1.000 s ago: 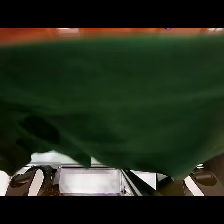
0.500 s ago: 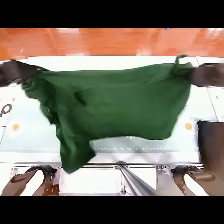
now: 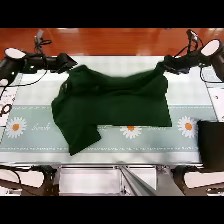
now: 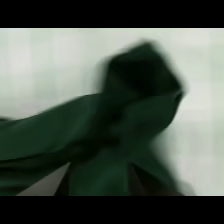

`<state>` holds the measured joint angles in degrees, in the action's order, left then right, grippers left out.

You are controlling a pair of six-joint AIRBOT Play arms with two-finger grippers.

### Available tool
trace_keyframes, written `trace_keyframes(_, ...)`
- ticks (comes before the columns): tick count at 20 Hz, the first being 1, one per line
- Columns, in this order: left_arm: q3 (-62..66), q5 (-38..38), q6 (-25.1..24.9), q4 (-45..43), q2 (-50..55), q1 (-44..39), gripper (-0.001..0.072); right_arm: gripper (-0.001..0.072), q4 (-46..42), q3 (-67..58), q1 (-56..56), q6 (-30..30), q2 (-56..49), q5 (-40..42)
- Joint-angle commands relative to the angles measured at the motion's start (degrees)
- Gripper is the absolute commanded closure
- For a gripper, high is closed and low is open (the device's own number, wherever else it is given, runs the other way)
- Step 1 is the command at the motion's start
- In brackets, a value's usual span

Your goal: Fold the shirts.

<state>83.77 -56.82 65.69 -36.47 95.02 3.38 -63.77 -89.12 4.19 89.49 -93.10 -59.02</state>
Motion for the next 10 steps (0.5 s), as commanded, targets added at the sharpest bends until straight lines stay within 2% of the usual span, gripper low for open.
trace_keyframes(1,8.7,-12.6,8.9,-13.1,4.3,1.2,0.0201,0.0297,6.2,-7.5,5.8,-1.1,-4.3,-8.0)
trace_keyframes(2,10.3,-18.8,12.4,-20.5,3.7,3.2,0.0201,0.0297,5.8,-9.1,8.9,-2.3,-3.6,-12.6)
trace_keyframes(3,10.2,-24.5,13.5,-26.1,2.5,5.8,0.0201,0.0297,5.1,-9.3,12.0,-2.9,-2.4,-16.5)
trace_keyframes(5,4.8,-28.2,13.5,-28.2,-2.4,11.6,0.0201,0.0297,1.2,-6.1,17.7,-4.1,1.0,-23.1)
trace_keyframes(8,-17.0,-19.6,12.7,-26.6,-15.5,20.2,0.0201,0.0297,1.3,13.6,23.2,-8.1,11.0,-18.8)
trace_keyframes(10,-32.9,-14.4,9.2,-23.4,-23.9,27.4,0.0202,0.0296,5.7,30.2,26.5,-14.2,19.1,-12.7)
